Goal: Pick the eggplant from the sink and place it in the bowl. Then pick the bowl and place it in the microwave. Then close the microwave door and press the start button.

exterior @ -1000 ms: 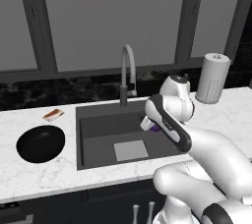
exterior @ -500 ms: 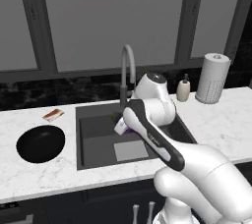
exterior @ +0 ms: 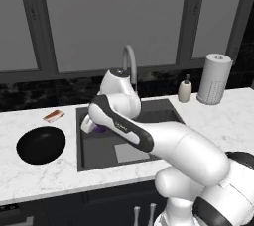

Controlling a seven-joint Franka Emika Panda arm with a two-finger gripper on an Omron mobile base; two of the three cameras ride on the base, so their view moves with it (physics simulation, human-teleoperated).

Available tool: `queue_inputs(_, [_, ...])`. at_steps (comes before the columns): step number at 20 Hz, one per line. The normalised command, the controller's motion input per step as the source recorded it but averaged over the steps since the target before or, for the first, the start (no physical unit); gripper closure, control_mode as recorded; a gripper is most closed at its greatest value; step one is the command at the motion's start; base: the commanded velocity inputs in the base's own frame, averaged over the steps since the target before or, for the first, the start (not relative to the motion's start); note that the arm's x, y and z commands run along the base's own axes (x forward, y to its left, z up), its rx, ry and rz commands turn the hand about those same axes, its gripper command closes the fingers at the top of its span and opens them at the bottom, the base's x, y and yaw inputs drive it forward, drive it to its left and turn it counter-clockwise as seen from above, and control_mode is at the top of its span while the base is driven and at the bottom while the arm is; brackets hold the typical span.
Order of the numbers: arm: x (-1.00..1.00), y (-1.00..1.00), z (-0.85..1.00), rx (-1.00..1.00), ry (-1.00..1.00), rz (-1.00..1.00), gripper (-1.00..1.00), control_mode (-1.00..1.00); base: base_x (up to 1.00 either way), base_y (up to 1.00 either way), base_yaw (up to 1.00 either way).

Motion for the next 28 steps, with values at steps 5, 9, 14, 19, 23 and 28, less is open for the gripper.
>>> queue_inputs(5, [0.38, 1.00, -0.04, -0.10, 0.11, 0.00, 1.00, -1.00, 0.00, 0.00, 0.00])
queue_inputs(9, [0.08, 0.79, -0.22, -0.23, 0.00, -0.03, 1.00, -1.00, 0.00, 0.00, 0.00])
queue_inputs(14, [0.21, 0.58, -0.26, -0.15, 0.00, -0.07, 1.00, -1.00, 0.00, 0.00, 0.00])
queue_inputs(19, [0.30, 0.33, -0.19, 0.01, 0.00, -0.04, 1.00, -1.00, 0.00, 0.00, 0.00])
queue_inputs(23, [0.20, 0.34, -0.32, 0.00, 0.00, -0.01, 1.00, -1.00, 0.00, 0.00, 0.00])
queue_inputs(28, [0.23, 0.36, -0.46, 0.00, 0.00, -0.02, 1.00, -1.00, 0.00, 0.00, 0.00])
